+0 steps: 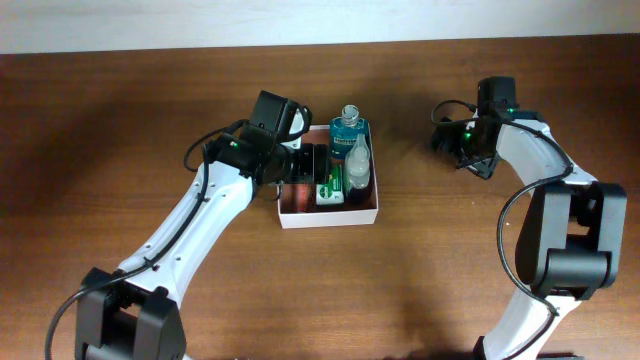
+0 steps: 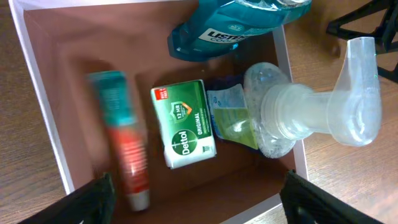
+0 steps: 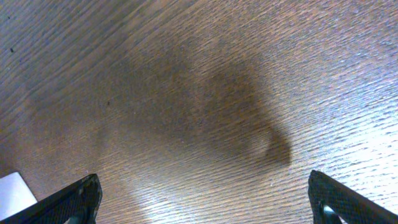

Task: Pack container
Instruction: 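Lift the toothpaste into the box's left side and release it, then move the left gripper to the blue razor and grasp its handle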

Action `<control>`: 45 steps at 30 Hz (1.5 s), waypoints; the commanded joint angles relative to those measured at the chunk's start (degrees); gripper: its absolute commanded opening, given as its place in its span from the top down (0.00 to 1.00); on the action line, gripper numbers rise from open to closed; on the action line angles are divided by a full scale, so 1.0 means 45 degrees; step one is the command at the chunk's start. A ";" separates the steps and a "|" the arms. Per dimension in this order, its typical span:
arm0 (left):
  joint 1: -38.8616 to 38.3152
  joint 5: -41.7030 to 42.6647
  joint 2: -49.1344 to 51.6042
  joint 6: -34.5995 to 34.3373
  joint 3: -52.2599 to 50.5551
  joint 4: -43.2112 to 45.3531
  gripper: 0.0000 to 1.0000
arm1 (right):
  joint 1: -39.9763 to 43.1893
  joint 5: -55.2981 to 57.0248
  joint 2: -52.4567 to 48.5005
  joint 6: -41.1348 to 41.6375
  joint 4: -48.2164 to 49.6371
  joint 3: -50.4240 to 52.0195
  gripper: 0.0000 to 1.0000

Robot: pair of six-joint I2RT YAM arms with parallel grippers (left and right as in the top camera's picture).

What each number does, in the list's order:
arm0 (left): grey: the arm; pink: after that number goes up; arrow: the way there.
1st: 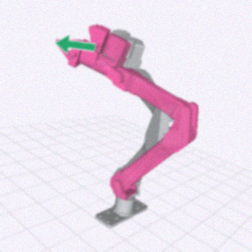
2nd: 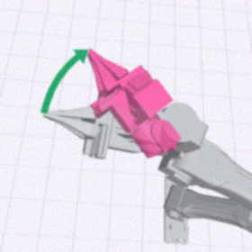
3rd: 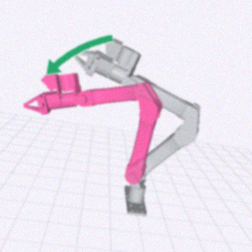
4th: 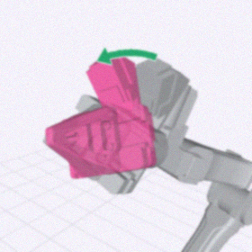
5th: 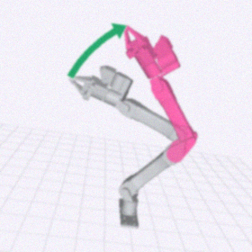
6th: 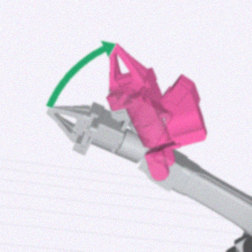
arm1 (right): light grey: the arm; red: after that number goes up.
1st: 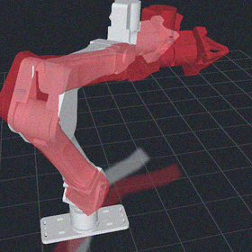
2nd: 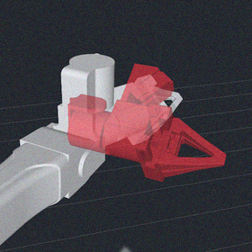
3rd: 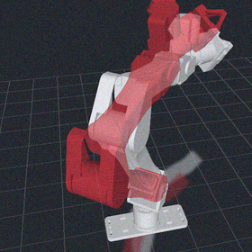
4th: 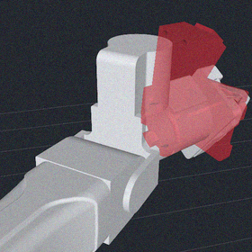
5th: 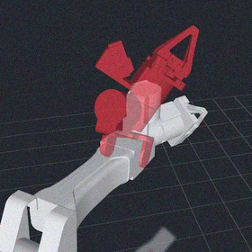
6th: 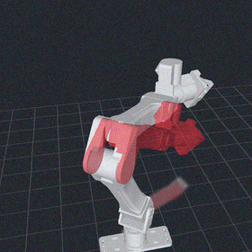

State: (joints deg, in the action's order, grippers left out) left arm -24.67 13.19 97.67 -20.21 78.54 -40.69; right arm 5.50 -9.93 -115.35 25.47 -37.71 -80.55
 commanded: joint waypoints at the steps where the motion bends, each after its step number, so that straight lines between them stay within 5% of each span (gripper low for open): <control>1: 0.0282 -0.0126 -0.0296 -0.0029 0.0165 -0.0063 0.13 | 0.0044 0.0121 -0.0097 -0.0039 0.0000 0.0024 0.01; 9: 0.2443 -0.0087 -0.0787 -0.0034 0.0165 -0.0787 0.01 | 0.0044 0.0121 -0.0097 -0.0039 0.0000 0.0024 0.01; 16: 0.3857 -0.0238 -0.0719 -0.0010 0.0121 -0.1899 0.01 | 0.0044 0.0121 -0.0097 -0.0039 0.0000 0.0024 0.01; 22: 0.3900 -0.2283 -0.0034 0.0063 -0.0058 -0.1865 0.01 | 0.0044 0.0121 -0.0097 -0.0039 0.0000 0.0024 0.01; 45: 0.3910 -0.2569 0.4707 0.0063 -0.0126 -0.0291 0.01 | 0.0044 0.0121 -0.0097 -0.0039 0.0000 0.0024 0.01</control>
State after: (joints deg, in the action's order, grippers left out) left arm -7.25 1.91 116.60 -20.40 78.54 -42.15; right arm 5.50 -9.93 -115.35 25.50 -37.71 -80.55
